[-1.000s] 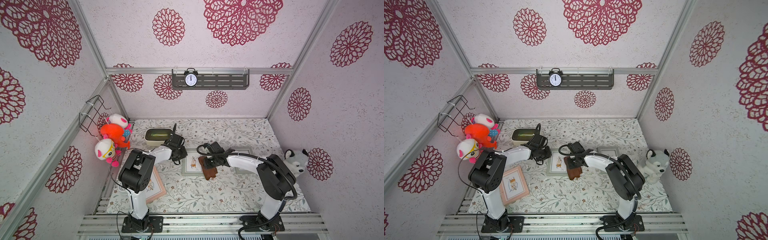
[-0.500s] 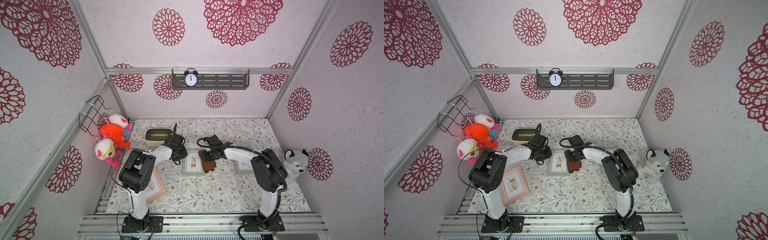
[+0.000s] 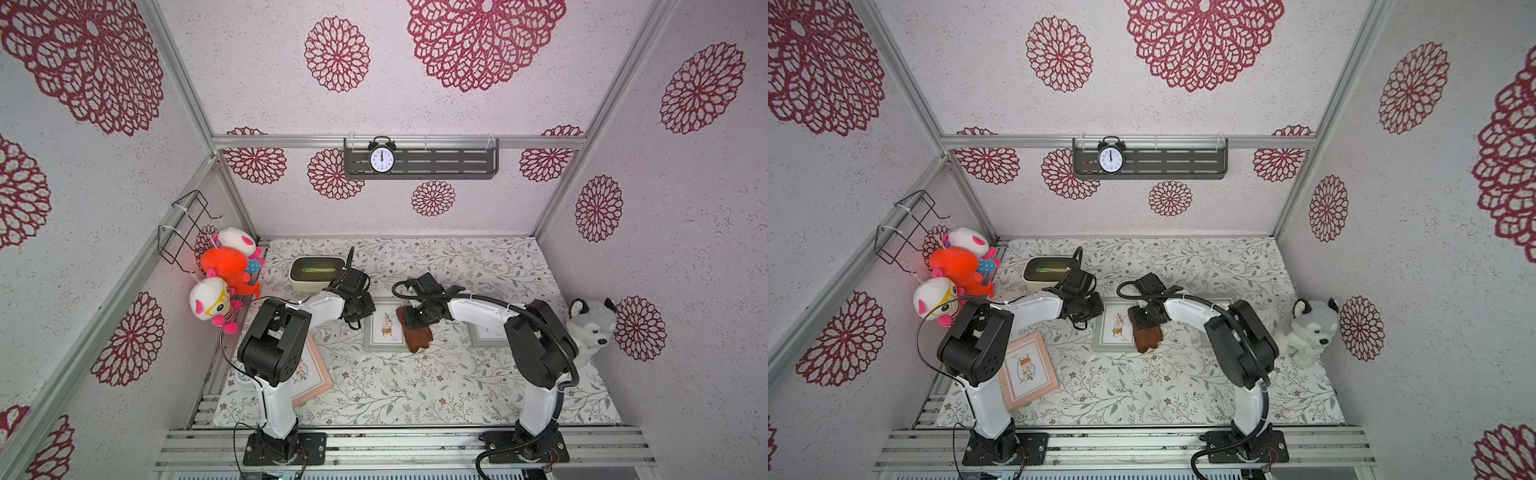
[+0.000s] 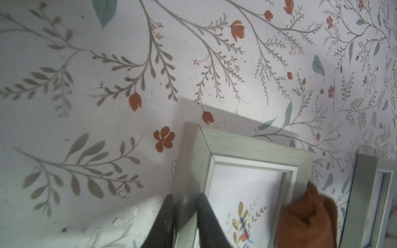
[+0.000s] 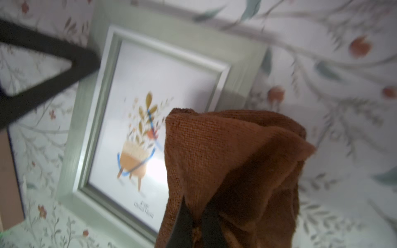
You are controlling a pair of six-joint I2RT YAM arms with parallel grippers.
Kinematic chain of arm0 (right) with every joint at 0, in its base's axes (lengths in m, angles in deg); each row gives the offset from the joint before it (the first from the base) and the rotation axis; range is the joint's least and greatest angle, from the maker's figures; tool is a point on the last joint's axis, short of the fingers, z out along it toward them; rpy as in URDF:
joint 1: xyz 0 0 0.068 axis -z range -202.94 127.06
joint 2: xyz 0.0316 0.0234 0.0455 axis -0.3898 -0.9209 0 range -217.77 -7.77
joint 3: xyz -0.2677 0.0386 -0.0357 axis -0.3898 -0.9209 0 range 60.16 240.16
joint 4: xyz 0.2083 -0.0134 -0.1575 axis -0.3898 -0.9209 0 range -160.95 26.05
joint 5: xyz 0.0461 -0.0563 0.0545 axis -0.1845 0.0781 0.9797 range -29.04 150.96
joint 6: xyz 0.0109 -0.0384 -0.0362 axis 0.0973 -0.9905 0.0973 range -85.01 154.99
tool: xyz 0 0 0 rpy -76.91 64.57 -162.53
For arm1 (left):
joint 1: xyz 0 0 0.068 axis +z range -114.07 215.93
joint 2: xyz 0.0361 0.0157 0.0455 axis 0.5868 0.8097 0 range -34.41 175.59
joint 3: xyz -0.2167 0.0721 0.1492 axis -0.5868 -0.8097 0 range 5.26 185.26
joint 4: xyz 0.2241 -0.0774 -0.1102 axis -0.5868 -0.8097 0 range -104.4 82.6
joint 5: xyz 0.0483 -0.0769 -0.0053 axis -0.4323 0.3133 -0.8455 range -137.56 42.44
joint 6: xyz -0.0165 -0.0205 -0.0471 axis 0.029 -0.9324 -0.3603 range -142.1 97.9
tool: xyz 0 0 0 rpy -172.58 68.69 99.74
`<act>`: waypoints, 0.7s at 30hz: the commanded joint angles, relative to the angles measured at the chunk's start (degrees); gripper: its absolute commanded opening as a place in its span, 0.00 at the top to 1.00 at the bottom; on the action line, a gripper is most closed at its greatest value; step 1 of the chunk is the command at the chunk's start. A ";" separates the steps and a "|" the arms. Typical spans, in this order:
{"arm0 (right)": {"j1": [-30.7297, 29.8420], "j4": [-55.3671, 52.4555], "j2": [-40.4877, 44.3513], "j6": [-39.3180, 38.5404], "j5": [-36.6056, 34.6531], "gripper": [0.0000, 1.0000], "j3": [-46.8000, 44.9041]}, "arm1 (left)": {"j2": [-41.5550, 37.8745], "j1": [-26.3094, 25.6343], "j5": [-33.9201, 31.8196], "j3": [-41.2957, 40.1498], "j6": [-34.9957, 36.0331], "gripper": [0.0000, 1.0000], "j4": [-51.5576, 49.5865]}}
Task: Wipe the picture frame with a cloth
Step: Wipe the dirt from the picture frame.
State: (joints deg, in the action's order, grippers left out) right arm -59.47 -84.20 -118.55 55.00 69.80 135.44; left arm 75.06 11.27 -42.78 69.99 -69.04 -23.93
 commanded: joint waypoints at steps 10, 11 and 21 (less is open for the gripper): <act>2.17 -1.50 -13.55 -1.76 -0.20 1.00 18.18 | 7.78 -2.23 2.74 -4.37 -0.55 0.79 -7.02; 1.96 -2.06 -14.90 -1.51 0.62 1.00 19.63 | 7.60 -2.38 2.72 -4.84 -0.84 0.80 -6.38; -1.97 -0.81 -21.57 2.43 5.54 1.00 25.42 | 7.74 -2.40 2.76 -6.06 -0.17 0.80 -5.80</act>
State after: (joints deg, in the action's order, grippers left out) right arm -60.74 -82.36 -137.35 55.20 73.21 160.60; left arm 75.61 11.16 -41.62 68.48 -69.26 -20.19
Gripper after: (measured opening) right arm 0.074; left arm 0.201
